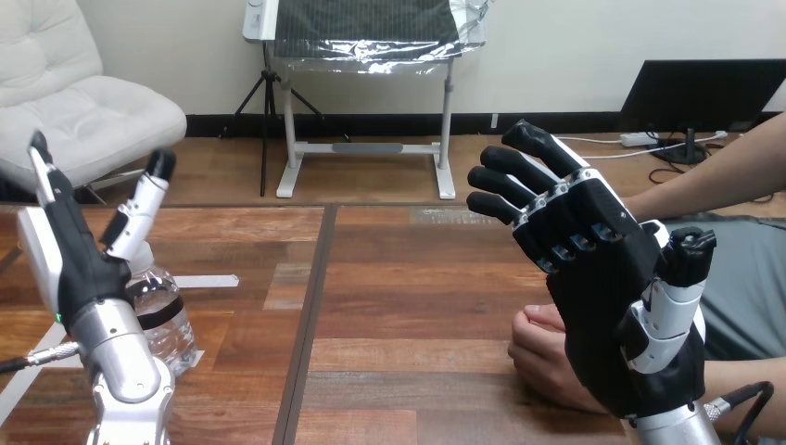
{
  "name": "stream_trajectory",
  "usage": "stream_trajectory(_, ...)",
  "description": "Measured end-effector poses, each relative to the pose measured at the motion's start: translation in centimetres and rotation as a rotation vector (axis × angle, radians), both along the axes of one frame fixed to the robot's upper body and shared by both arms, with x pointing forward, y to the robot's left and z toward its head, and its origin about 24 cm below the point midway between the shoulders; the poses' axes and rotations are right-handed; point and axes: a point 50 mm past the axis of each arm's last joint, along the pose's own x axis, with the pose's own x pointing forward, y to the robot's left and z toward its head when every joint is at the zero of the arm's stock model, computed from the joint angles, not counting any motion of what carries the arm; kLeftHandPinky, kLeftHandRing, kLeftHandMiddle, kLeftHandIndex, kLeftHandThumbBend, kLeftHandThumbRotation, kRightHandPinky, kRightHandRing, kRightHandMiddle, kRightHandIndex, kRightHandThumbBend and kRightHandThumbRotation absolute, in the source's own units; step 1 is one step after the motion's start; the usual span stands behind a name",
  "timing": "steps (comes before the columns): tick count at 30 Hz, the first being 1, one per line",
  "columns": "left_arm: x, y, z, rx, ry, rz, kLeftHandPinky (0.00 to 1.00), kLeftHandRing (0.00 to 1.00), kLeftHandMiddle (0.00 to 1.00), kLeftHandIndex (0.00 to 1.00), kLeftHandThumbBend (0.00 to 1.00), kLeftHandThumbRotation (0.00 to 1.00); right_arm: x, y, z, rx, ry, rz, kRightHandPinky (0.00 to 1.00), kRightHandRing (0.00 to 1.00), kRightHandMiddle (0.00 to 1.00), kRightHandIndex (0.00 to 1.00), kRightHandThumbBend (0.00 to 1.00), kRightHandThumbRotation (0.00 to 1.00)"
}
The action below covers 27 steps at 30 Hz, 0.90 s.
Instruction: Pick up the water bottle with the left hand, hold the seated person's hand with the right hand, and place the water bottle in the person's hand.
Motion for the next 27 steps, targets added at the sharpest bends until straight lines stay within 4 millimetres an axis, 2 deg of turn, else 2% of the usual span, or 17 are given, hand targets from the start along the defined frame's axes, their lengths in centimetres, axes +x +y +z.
stream_trajectory(11,0.3,0.3,-1.9,-0.036,0.106,-0.013,1.00,1.00,1.00,1.00,0.88,0.54,0.0,-0.1,0.0,0.000,-0.002,0.002,0.81,0.83,0.83,0.85,0.74,1.00)
stream_trajectory(27,0.5,0.2,-4.0,-0.069,0.228,0.005,1.00,1.00,1.00,1.00,0.95,0.40,0.0,-0.1,0.0,0.004,-0.002,0.002,0.81,0.83,0.83,0.85,0.74,1.00)
